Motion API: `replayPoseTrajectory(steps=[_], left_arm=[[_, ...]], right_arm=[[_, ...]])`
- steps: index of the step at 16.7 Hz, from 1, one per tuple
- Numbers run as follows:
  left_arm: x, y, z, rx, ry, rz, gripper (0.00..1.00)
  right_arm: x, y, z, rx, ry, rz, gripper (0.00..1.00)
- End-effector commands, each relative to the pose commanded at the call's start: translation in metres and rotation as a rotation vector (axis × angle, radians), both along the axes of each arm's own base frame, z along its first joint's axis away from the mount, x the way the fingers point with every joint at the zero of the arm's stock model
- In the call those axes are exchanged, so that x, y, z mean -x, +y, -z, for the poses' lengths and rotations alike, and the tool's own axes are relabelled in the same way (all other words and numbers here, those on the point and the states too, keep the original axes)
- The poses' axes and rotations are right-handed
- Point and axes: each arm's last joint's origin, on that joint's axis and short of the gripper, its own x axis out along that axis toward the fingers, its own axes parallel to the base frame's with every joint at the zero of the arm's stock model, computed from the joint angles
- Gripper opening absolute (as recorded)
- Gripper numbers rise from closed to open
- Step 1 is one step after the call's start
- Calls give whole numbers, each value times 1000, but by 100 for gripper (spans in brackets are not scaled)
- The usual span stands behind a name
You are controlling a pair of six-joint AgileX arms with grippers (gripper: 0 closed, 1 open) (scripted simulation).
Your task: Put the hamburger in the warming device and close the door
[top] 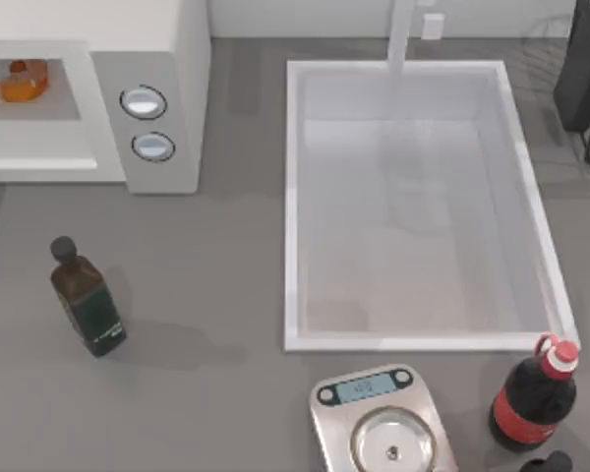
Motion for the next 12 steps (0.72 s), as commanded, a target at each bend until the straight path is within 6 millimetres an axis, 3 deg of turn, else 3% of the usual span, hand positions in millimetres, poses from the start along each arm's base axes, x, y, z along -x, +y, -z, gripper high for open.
replayPoseTrajectory(steps=[6, 8, 12], left_arm=[[4, -69, 3, 9, 6, -3, 0], [5, -79, 3, 4, 2, -3, 0], [6, -79, 4, 11, 3, -6, 0]], right_arm=[[0, 0, 0, 0, 0, 0, 100], [0, 0, 0, 0, 0, 0, 100], [0, 0, 0, 0, 0, 0, 100]])
